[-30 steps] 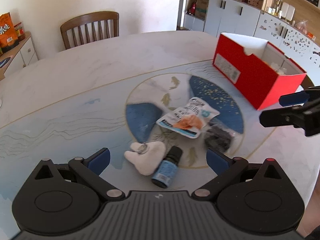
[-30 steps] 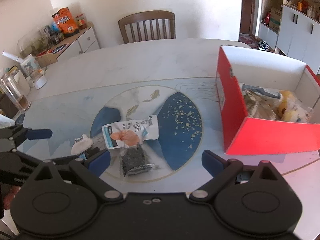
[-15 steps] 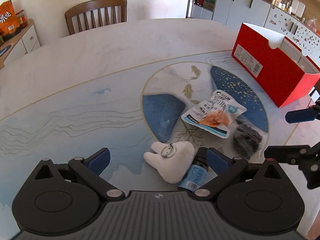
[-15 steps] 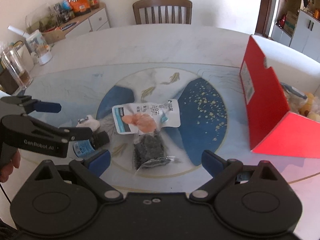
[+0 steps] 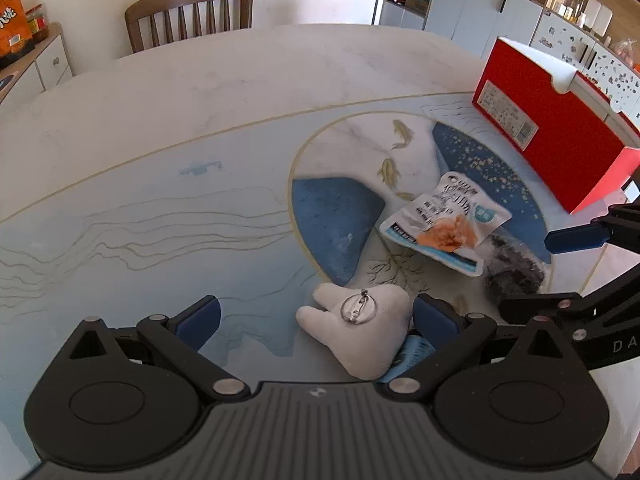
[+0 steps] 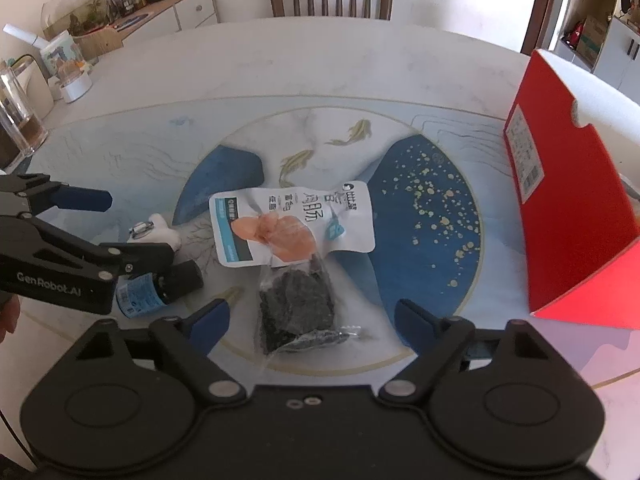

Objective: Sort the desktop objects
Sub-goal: 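Grasp the white tooth plush with left gripper while right grasps black snack bag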

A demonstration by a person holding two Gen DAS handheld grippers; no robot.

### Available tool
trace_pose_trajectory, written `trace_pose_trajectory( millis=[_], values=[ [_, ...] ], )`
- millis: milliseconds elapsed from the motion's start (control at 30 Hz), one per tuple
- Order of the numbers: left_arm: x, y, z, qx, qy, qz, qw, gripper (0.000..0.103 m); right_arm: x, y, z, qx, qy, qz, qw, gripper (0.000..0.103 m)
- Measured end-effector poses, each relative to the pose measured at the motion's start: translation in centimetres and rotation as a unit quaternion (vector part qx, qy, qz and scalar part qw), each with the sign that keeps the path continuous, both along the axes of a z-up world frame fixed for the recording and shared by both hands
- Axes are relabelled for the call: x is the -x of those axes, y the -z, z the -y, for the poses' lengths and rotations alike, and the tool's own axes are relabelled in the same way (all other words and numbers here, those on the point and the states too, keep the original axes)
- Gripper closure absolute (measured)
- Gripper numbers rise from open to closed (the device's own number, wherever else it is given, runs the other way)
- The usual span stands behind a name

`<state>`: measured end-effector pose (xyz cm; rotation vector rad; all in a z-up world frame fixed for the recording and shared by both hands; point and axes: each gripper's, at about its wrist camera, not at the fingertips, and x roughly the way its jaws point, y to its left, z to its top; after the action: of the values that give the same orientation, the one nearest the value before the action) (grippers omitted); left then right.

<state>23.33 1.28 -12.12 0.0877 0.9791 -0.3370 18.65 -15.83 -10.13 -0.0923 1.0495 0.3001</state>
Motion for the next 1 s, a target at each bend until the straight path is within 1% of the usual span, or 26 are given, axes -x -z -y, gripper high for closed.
trace_pose_trajectory(
  millis=[100,233,367,433,500,533,667,733,833,900,1000],
  values=[
    [-0.2,0.7,-0.3,-0.013,-0.003,-0.005,0.9999,0.001,-0.2,0.3,-0.2,0.003,-0.003,-0.004,1.000,0.020],
    [0.2,0.9,-0.1,-0.027,0.005,0.005,0.9996,0.001,-0.3,0.6,-0.4,0.009,-0.006,-0.009,1.000,0.025],
    [1.0,0.9,0.7,-0.046,0.029,0.025,0.9982,0.004,-0.5,0.9,-0.5,0.012,-0.009,-0.012,1.000,0.029],
    [1.3,0.9,1.0,-0.049,0.038,0.027,0.9977,0.008,-0.5,0.9,-0.6,0.015,-0.012,-0.011,1.000,0.029],
    [1.4,0.9,1.1,-0.044,0.040,0.028,0.9979,0.011,-0.5,0.9,-0.6,0.015,-0.012,-0.009,1.000,0.031],
    [1.4,0.9,1.1,-0.041,0.040,0.028,0.9980,0.015,-0.6,0.9,-0.6,0.015,-0.012,-0.009,1.000,0.033],
    [1.5,0.7,1.3,-0.037,0.044,0.032,0.9978,0.024,-0.5,0.8,-0.6,0.016,-0.015,-0.006,1.000,0.039],
    [1.6,0.6,1.3,-0.036,0.045,0.034,0.9978,0.033,-0.5,0.8,-0.6,0.015,-0.014,-0.006,1.000,0.041],
    [1.6,0.4,1.2,-0.035,0.044,0.035,0.9978,0.040,-0.5,0.7,-0.6,0.015,-0.013,-0.006,1.000,0.045],
    [1.6,0.3,1.2,-0.036,0.041,0.034,0.9979,0.042,-0.5,0.6,-0.5,0.015,-0.010,-0.006,1.000,0.047],
    [1.7,0.2,1.3,-0.038,0.039,0.032,0.9980,0.043,-0.4,0.5,-0.5,0.012,-0.006,-0.007,1.000,0.050]
  ],
)
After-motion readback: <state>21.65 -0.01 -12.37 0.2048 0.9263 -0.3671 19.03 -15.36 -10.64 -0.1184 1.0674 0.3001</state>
